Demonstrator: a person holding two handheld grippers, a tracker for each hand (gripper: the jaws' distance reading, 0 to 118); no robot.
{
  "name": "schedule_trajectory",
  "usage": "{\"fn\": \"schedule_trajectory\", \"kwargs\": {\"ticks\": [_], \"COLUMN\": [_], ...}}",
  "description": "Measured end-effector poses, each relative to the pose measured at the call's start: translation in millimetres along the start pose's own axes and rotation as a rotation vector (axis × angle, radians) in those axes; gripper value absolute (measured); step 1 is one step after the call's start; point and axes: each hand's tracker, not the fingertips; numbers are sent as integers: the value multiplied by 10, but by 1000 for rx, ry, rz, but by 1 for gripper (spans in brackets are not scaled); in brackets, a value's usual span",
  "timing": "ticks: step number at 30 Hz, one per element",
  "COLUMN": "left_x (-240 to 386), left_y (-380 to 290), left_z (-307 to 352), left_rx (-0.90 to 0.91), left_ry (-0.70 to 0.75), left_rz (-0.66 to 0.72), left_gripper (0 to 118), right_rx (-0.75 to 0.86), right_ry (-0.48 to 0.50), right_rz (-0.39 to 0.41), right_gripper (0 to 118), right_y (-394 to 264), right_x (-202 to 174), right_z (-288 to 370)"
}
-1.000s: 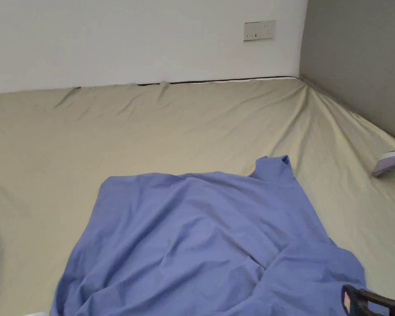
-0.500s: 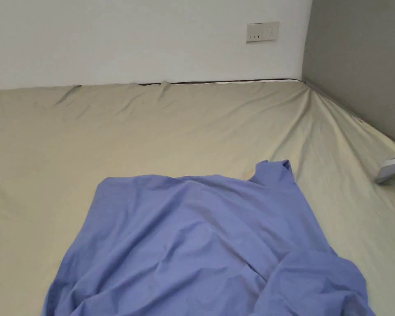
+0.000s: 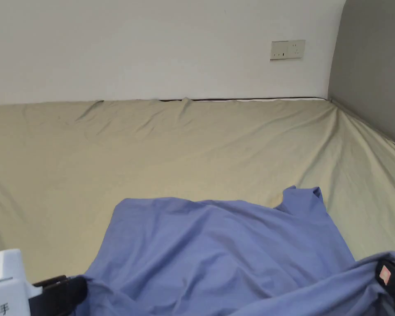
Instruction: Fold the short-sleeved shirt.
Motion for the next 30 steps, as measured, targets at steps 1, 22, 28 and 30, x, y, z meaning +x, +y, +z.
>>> {"fn": "schedule_trajectory", "kwargs": {"ticks": [1, 22, 28, 30], "left_x": [-8, 102, -149, -216], "left_y": [101, 88, -306, -367], "left_z": [-103, 241, 180, 77], "left_rx": [12, 76, -78, -68], "left_ry": [22, 13, 57, 58], "left_rz": [6, -107, -35, -37], "left_gripper": [10, 112, 0, 0], "right_rx": [-12, 95, 115, 83], "right_ry": [-1, -33, 100, 121], "right_rz": [-14, 211, 144, 83], "right_gripper": [7, 112, 0, 0], "right_y": [71, 138, -250, -357], "right_x": [39, -487, -659, -648], "right_z": [-164, 75, 395, 385]}}
